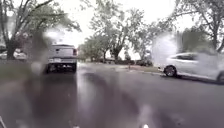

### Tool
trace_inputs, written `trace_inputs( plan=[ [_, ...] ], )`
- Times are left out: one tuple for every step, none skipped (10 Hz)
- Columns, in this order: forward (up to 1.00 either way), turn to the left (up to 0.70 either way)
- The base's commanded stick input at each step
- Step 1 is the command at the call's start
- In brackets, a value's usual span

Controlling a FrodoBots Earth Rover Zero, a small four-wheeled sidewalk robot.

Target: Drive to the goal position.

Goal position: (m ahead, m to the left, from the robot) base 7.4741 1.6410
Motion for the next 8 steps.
trace_inputs(
  plan=[
    [0.70,0.00],
    [0.70,0.00],
    [0.70,0.00],
    [0.70,0.00],
    [0.70,0.00],
    [0.70,0.00],
    [0.70,0.00],
    [0.70,0.00]
  ],
)
